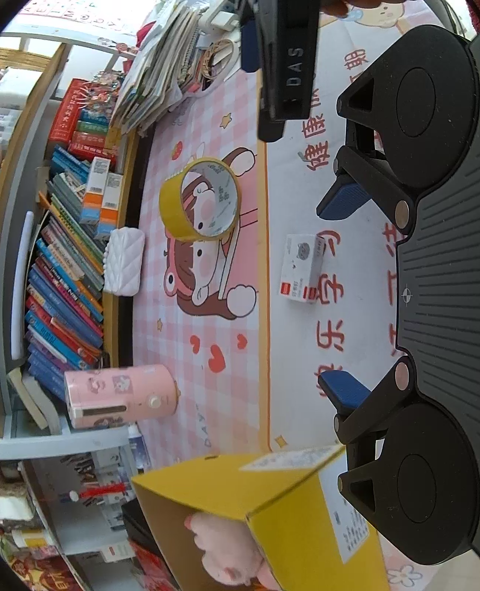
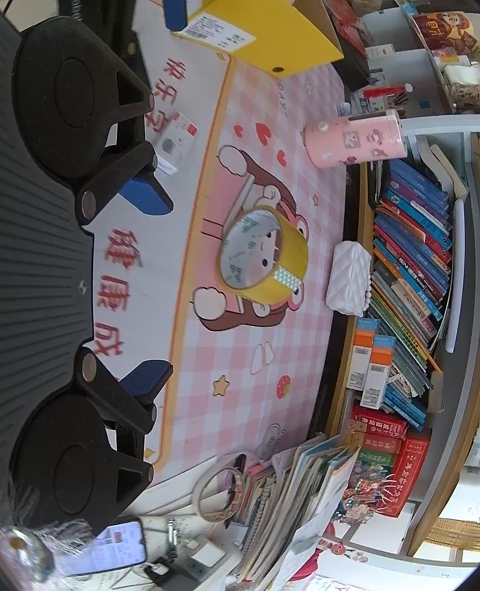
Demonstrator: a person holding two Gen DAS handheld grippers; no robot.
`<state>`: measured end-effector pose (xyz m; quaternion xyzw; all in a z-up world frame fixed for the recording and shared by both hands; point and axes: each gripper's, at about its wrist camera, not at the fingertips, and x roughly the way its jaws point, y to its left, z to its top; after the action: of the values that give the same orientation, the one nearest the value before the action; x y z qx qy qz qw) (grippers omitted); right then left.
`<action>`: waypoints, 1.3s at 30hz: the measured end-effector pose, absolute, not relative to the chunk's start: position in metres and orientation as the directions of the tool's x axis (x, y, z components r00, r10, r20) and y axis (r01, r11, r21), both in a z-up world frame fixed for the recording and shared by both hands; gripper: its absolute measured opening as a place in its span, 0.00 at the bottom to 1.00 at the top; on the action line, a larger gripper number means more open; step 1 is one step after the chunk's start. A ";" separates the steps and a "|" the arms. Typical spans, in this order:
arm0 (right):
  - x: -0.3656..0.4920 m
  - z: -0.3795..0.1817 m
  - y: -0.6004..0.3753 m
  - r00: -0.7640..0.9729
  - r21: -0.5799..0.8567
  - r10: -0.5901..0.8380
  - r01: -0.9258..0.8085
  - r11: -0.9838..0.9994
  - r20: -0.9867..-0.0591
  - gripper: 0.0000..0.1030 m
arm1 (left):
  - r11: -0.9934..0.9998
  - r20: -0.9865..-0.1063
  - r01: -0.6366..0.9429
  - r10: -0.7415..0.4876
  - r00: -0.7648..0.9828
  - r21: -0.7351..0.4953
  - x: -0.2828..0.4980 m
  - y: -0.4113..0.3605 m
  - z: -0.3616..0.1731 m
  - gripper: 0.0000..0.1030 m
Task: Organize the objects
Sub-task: 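Grasp the white stapler box with the left gripper while the right grasps the yellow tape roll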
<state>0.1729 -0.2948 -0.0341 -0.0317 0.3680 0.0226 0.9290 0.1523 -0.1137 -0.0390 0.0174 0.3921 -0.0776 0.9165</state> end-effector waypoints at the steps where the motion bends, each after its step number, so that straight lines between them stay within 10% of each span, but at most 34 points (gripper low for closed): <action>1: 0.177 -0.035 -0.296 0.730 -0.043 0.019 -0.066 0.997 -0.684 0.83 | 0.987 -0.721 0.160 -0.128 0.681 -0.024 0.155 -0.116 -0.040 0.88; 19: 0.226 -0.040 -0.309 0.741 -0.046 0.023 -0.073 0.996 -0.671 0.83 | 0.980 -0.739 0.201 -0.129 0.661 0.008 0.195 -0.145 -0.063 0.85; 28: 0.243 -0.044 -0.305 0.746 -0.059 0.032 -0.096 0.994 -0.665 0.83 | 0.984 -0.768 0.178 -0.131 0.626 -0.023 0.213 -0.144 -0.076 0.54; 39: 0.274 -0.056 -0.299 0.770 -0.093 0.025 -0.109 0.990 -0.637 0.79 | 0.989 -0.765 0.117 -0.141 0.628 -0.086 0.205 -0.123 -0.060 0.52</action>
<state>0.2742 -0.2988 -0.0563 -0.0623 0.3370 0.0357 0.9388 0.2054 -0.1228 -0.0596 -0.0138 0.4254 -0.0715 0.9021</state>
